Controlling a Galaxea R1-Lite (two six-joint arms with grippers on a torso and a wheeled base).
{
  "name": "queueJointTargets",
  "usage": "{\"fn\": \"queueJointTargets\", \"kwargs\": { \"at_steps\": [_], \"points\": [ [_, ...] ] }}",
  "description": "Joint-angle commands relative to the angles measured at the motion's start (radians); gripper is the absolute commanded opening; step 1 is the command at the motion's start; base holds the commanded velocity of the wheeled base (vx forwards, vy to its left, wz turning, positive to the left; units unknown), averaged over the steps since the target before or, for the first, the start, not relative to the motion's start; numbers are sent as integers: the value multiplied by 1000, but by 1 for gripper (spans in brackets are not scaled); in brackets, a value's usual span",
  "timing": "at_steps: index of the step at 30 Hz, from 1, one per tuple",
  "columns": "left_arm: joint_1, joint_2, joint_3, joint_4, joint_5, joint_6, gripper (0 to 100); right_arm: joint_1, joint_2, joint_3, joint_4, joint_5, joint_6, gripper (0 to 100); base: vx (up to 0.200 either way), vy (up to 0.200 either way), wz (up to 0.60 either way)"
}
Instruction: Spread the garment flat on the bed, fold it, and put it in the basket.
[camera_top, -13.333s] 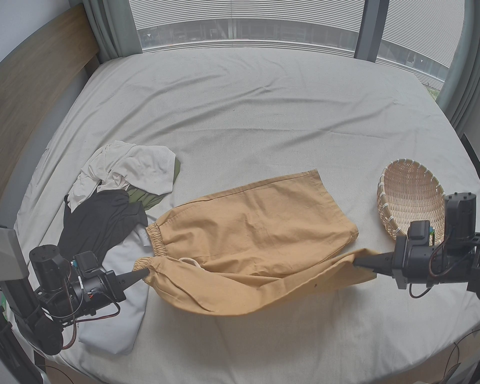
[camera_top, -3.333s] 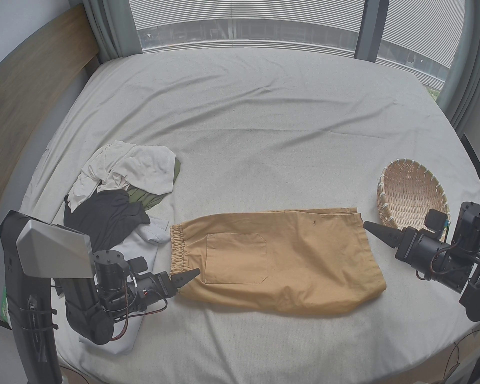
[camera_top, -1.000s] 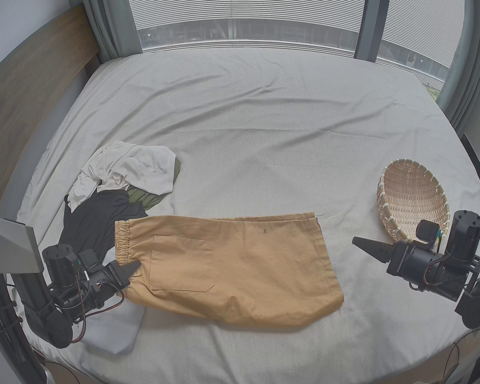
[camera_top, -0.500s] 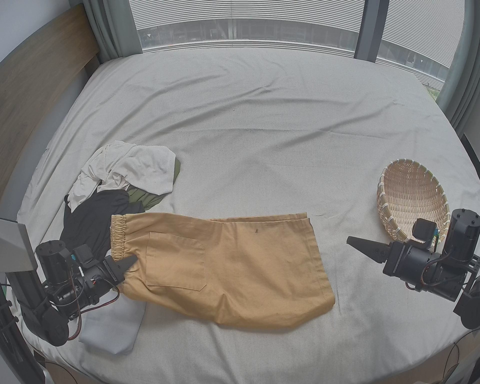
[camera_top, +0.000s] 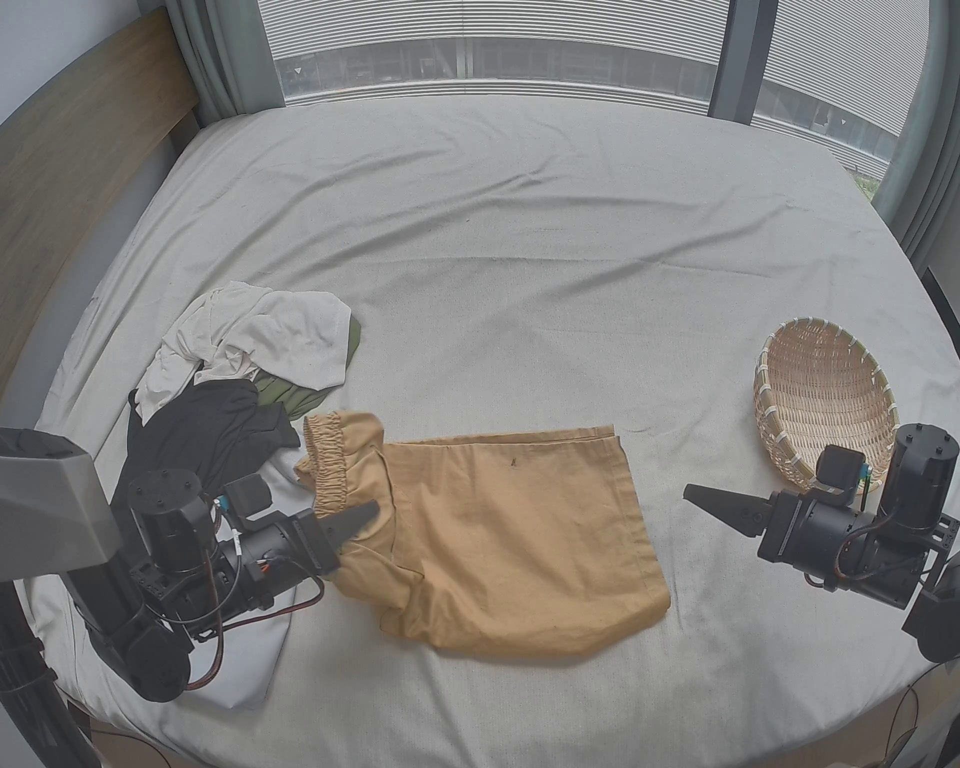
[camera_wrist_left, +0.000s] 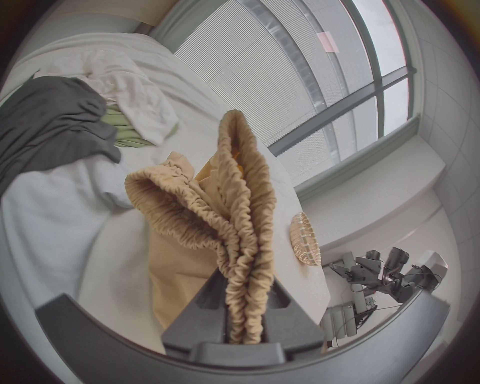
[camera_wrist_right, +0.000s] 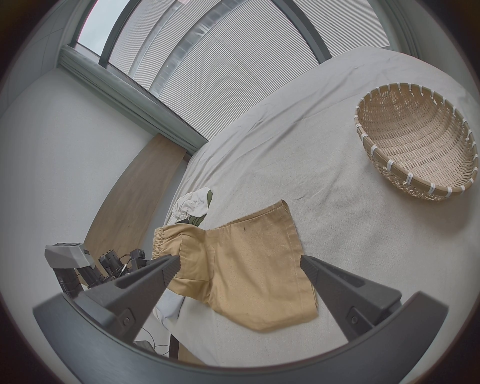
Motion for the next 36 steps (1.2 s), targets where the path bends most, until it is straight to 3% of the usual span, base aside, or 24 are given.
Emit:
{"fn": "queueJointTargets", "kwargs": {
  "at_steps": [1,13,26,36],
  "points": [
    [-68,12,-48,-1,1,-2,0,-2,1,2,-2,2,0,100,0,0,0],
    [-174,93,-164,-1,1,-7,0,4,-22,-3,-31,0,54,100,0,0,0],
    [-278,216,-359,1,38,-88,0,20,-11,0,-146,3,143,100,0,0,0],
    [-322,304,-456,4,31,-122,0,20,-10,-3,-158,8,146,100,0,0,0]
  ]
}}
